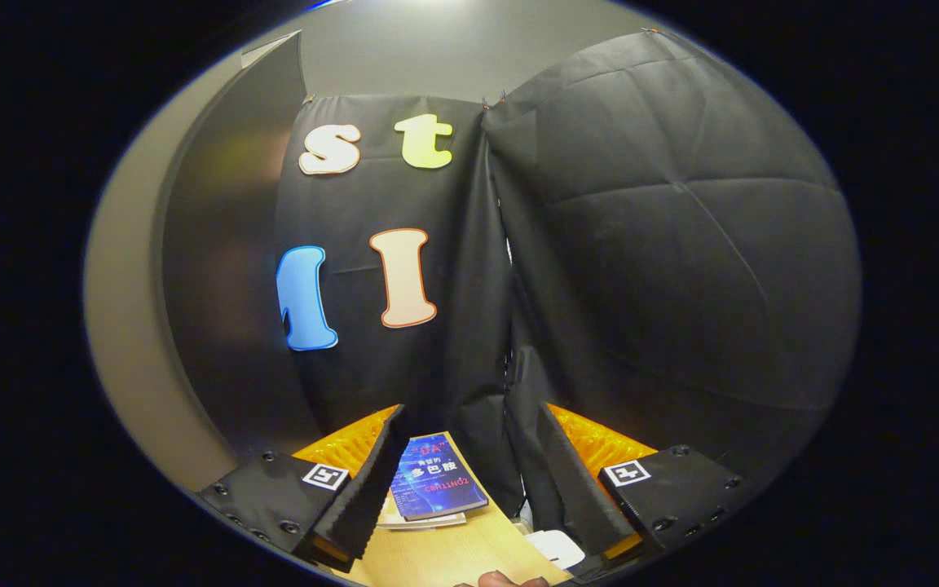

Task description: Open the right door of the double-door shoe cabinet with the right hand, and open the left door with the left hand.

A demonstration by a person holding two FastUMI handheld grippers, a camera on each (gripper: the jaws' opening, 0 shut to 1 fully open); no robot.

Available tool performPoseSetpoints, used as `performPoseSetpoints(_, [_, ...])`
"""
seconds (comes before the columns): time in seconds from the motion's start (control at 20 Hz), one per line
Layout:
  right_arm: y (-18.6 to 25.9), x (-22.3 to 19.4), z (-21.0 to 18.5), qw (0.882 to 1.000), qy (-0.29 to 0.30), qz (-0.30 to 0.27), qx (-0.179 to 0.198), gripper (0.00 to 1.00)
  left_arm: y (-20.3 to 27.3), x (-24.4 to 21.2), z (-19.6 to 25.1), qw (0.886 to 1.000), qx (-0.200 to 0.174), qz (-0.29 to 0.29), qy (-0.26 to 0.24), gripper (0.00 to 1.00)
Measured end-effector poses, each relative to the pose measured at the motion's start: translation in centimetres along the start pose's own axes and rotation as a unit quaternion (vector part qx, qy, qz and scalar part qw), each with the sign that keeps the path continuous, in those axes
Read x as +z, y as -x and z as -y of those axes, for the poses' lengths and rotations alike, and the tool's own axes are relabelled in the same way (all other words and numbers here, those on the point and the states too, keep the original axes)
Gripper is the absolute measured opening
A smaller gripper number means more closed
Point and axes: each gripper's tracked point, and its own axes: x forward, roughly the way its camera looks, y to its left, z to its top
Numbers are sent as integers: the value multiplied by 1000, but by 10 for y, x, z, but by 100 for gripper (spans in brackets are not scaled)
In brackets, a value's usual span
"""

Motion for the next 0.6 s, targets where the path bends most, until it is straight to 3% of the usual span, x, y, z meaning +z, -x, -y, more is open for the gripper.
performPoseSetpoints(0.05, [0, 1, -2, 1000, 3, 6, 7, 95, -1, 0, -1, 1000, -4, 3, 5, 16])
performPoseSetpoints(0.15, [-4, 2, -2, 1000, 1, 15, 18, 98, 1, -1, 0, 1000, -12, 5, 11, 9])
performPoseSetpoints(0.2, [-6, 2, -3, 1000, -2, 15, 21, 92, -1, -1, 1, 1000, -17, 3, 1, 8])
performPoseSetpoints(0.25, [-9, 3, -3, 1000, -5, 14, 20, 98, 0, -2, 1, 1000, -19, 2, 2, 9])
performPoseSetpoints(0.4, [-28, 12, -10, 999, -17, 16, 21, 98, 0, -2, 1, 1000, -23, 5, 6, 9])
performPoseSetpoints(0.45, [-28, 15, -10, 999, -20, 19, 21, 92, 1, -2, 0, 1000, -25, 3, 5, 9])
performPoseSetpoints(0.5, [-27, 14, -10, 999, -19, 20, 19, 98, 1, -2, 1, 1000, -27, 5, 4, 9])
performPoseSetpoints(0.6, [-19, 10, -8, 1000, -13, 19, 18, 92, 2, -3, 1, 999, -31, 6, 2, 2])
